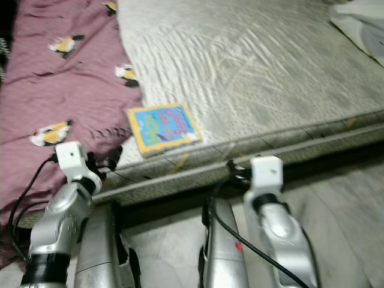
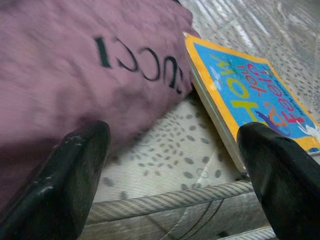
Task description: Clean up the room
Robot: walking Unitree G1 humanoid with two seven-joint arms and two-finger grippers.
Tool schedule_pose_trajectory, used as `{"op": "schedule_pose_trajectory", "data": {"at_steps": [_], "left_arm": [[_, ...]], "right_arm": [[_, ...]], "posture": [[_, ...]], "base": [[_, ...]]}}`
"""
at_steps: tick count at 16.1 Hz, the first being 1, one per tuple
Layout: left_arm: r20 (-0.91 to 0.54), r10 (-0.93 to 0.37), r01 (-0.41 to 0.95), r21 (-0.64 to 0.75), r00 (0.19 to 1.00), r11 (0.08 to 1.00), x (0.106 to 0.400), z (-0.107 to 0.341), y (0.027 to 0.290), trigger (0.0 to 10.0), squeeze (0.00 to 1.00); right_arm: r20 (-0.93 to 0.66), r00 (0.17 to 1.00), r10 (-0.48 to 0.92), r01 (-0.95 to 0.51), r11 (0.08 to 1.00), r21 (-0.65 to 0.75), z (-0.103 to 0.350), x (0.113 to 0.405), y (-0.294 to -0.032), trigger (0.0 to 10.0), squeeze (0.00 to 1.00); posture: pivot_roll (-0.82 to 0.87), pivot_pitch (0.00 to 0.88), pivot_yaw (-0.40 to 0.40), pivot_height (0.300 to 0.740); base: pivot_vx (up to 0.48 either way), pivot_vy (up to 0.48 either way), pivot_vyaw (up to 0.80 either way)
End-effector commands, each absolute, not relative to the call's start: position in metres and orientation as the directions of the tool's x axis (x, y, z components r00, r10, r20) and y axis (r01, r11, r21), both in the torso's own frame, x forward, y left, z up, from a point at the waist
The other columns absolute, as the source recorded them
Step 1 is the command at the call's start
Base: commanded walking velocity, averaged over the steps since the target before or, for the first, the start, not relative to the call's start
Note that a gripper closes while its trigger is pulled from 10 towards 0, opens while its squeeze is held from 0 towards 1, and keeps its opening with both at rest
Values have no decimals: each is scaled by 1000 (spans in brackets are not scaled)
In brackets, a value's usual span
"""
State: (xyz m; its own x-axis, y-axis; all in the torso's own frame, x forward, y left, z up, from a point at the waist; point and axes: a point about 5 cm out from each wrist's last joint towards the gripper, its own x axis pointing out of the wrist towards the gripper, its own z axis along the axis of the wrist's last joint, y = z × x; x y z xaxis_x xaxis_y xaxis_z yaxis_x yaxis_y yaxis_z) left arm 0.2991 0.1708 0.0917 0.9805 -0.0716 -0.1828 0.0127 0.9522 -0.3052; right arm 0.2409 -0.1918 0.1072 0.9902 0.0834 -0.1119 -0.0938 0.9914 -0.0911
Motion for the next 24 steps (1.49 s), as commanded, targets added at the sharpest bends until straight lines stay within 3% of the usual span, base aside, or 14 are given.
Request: {"op": "schedule_pose_trajectory", "data": {"at_steps": [1, 9, 17, 18, 19, 24], "left_arm": [[-183, -89, 26, -326, 979, 945, 304, 89, 166, 10000, 0], [-202, -143, 26, -491, 969, 871, 341, 79, 136, 10000, 0], [-161, -266, 48, -769, 950, 637, 358, 80, 129, 10000, 0], [-161, -302, 77, -761, 940, 644, 359, 81, 126, 7529, 0], [-167, -311, 69, -779, 936, 624, 362, 83, 124, 0, 0], [-199, -326, 50, -784, 924, 618, 365, 84, 130, 0, 0]], "right_arm": [[-108, 991, 76, -88, 990, -109, 114, 234, -199, 10000, 0], [-145, 989, 15, -43, 980, -192, 136, 197, -219, 10000, 0], [-126, 989, 73, -93, 983, -161, 153, 201, -214, 10000, 0], [-123, 989, 85, -104, 982, -159, 154, 203, -211, 10000, 0], [-115, 989, 92, -111, 980, -168, 155, 206, -209, 10000, 0], [-92, 993, 80, -95, 980, -172, 155, 218, -210, 10000, 0]], "posture": [[-142, 232, -28, 501], [-304, 282, -50, 501], [-345, 265, -48, 501], [-344, 260, -49, 501], [-339, 248, -44, 501], [-316, 218, -30, 501]], "base": [[0, 0, 0], [0, 0, 0], [0, 0, 0], [0, 0, 0], [0, 0, 0], [0, 0, 0]]}}
